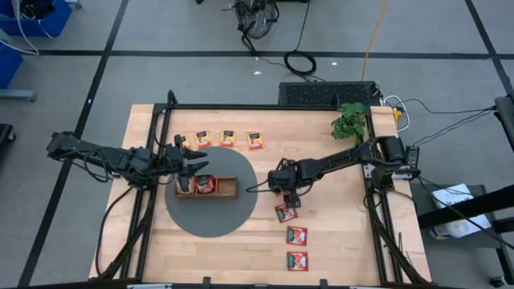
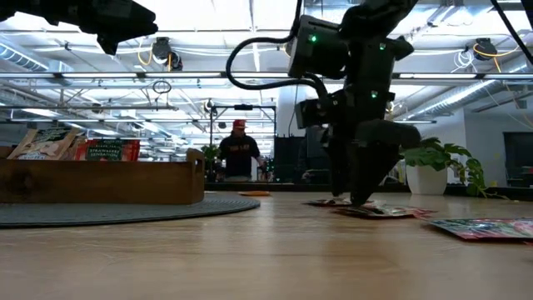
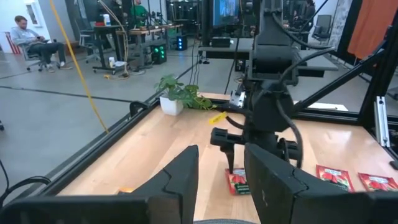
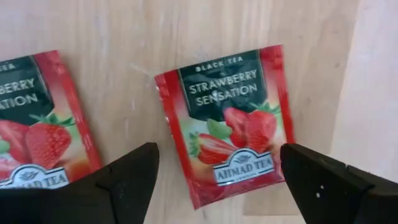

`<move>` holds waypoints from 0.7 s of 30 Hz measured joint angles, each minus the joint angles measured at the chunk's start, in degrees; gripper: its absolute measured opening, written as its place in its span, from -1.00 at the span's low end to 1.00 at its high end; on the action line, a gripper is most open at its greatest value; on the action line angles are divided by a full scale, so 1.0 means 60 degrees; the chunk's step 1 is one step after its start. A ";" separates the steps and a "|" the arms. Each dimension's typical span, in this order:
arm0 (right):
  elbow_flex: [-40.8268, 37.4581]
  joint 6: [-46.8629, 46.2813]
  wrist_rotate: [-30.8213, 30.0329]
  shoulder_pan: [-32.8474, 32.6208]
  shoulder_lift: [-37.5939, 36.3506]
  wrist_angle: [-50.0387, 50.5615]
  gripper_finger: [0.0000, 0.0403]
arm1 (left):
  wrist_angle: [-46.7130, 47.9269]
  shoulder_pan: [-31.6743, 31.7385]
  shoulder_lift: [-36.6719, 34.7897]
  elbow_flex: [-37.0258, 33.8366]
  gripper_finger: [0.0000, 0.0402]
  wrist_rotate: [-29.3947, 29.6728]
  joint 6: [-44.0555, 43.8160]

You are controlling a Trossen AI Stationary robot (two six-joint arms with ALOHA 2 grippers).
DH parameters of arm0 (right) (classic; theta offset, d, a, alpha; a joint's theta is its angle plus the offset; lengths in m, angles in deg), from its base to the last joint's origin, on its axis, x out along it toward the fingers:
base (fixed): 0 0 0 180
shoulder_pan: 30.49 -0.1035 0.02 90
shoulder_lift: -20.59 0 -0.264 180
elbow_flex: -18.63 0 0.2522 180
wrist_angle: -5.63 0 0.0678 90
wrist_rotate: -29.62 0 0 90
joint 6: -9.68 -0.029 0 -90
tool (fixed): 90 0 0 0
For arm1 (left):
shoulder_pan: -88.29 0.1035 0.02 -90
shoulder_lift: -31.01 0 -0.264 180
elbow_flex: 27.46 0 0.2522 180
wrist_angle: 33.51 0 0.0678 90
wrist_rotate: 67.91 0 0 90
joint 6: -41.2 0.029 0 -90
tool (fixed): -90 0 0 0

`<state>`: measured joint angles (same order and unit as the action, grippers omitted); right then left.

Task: Pick & Place Tea
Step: Put the red tea bag into the middle section of the wooden organizer

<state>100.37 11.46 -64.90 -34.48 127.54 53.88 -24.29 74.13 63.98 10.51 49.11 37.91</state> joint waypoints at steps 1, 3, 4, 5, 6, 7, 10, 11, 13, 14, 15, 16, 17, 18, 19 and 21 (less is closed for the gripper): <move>-0.0056 -0.0004 0.0191 0.0080 0.0000 -0.0066 0.56 | 0.0000 -0.0003 0.0003 0.0000 -0.35 0.0000 0.0000; -0.0145 0.0009 0.0681 0.0233 -0.0004 -0.0193 0.56 | 0.0000 -0.0001 0.0000 0.0000 -0.35 0.0000 0.0000; -0.0189 0.0045 0.0816 0.0289 -0.0007 -0.0255 0.56 | 0.0000 -0.0004 0.0000 0.0000 -0.35 -0.0001 0.0000; -0.0216 0.0073 0.0917 0.0337 -0.0009 -0.0297 0.56 | 0.0000 -0.0002 0.0004 0.0000 -0.35 0.0000 0.0000; -0.0242 0.0095 0.1060 0.0379 -0.0010 -0.0320 0.56 | 0.0000 -0.0002 0.0002 0.0000 -0.34 -0.0002 0.0001; -0.0264 0.0117 0.1103 0.0408 -0.0008 -0.0334 0.56 | 0.0000 -0.0004 0.0001 0.0000 -0.35 -0.0004 0.0003; -0.0475 0.0132 0.1146 0.0511 -0.0025 -0.0654 0.56 | 0.0000 -0.0004 0.0003 0.0000 -0.34 -0.0004 0.0003; -0.0572 0.0111 0.1146 0.0528 -0.0025 -0.0820 0.56 | 0.0000 -0.0004 0.0001 0.0000 -0.35 -0.0004 0.0004; -0.0760 0.0099 0.1079 0.0533 -0.0029 -0.1124 0.56 | 0.0000 -0.0004 0.0000 0.0000 -0.35 -0.0004 0.0002; -0.0843 0.0095 0.1032 0.0533 -0.0028 -0.1191 0.55 | 0.0000 -0.0003 0.0004 0.0000 -0.35 -0.0004 0.0004; -0.0919 0.0113 0.1000 0.0533 -0.0025 -0.1235 0.54 | 0.0000 -0.0004 0.0000 0.0000 -0.35 -0.0004 0.0004; -0.1006 0.0109 0.0926 0.0533 -0.0018 -0.1323 0.51 | 0.0000 -0.0004 0.0000 0.0000 -0.35 -0.0004 0.0004; -0.1111 0.0102 0.0824 0.0529 -0.0015 -0.1438 0.47 | 0.0000 -0.0002 0.0000 0.0000 -0.34 -0.0004 0.0004; -0.1230 0.0075 0.0756 0.0529 -0.0012 -0.1612 0.42 | 0.0000 0.0000 0.0004 0.0000 -0.34 -0.0004 0.0004; -0.1347 0.0050 0.0665 0.0529 -0.0011 -0.1780 0.35 | 0.0000 -0.0004 0.0004 0.0000 -0.35 -0.0004 0.0004; -0.1543 -0.0065 0.0566 0.0521 -0.0002 -0.1964 0.20 | 0.0000 -0.0004 0.0002 0.0000 -0.34 -0.0003 0.0004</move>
<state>91.11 11.07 -61.51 -31.35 127.53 42.09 -24.29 74.11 63.99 10.51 49.09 37.93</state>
